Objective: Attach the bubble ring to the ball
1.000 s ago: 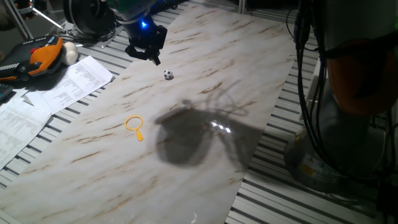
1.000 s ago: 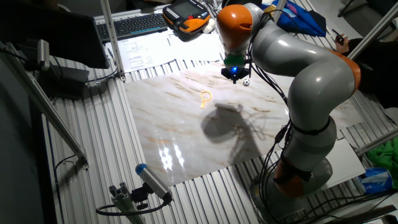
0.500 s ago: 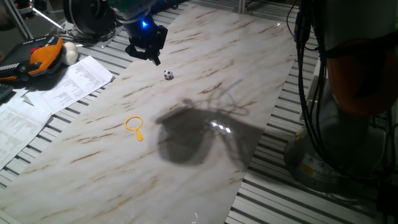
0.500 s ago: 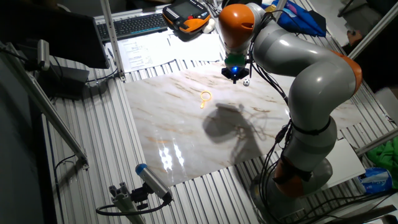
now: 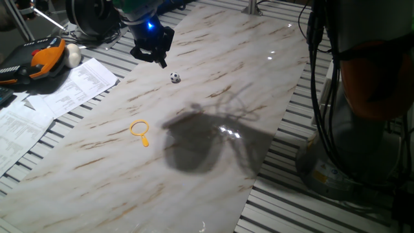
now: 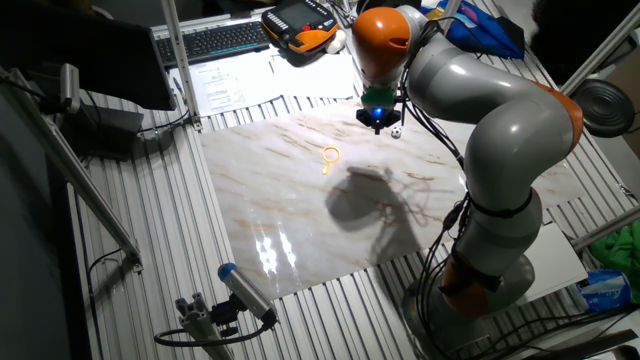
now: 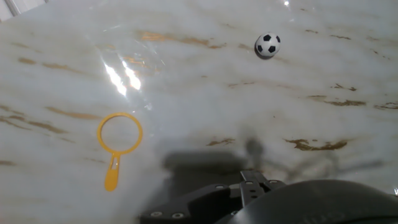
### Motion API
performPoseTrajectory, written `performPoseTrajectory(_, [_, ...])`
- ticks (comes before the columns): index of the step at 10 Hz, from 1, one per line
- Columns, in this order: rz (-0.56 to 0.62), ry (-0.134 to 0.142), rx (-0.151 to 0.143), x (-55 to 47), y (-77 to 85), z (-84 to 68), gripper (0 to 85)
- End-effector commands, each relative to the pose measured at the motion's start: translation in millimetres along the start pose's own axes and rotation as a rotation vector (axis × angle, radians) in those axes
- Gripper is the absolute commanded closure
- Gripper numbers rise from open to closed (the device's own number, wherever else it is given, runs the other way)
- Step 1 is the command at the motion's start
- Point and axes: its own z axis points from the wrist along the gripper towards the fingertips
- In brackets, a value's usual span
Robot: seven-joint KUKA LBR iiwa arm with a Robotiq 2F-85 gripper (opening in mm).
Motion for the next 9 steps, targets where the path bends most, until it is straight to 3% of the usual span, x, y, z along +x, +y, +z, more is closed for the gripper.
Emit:
performPoseTrajectory(1, [0.006, 0.001, 0.002, -1.0, -0.2, 0.0, 85.0])
performPoseTrajectory(3, [0.022, 0.006, -0.011, -3.0, 0.8, 0.4, 85.0])
performPoseTrajectory(6, [0.029, 0.004, -0.001, -3.4, 1.1, 0.3, 85.0])
performPoseTrajectory(7, [0.025, 0.001, -0.011, -2.2, 0.9, -0.2, 85.0])
performPoseTrajectory(9, [0.014, -0.026, 0.001, 2.8, -1.6, -2.4, 85.0])
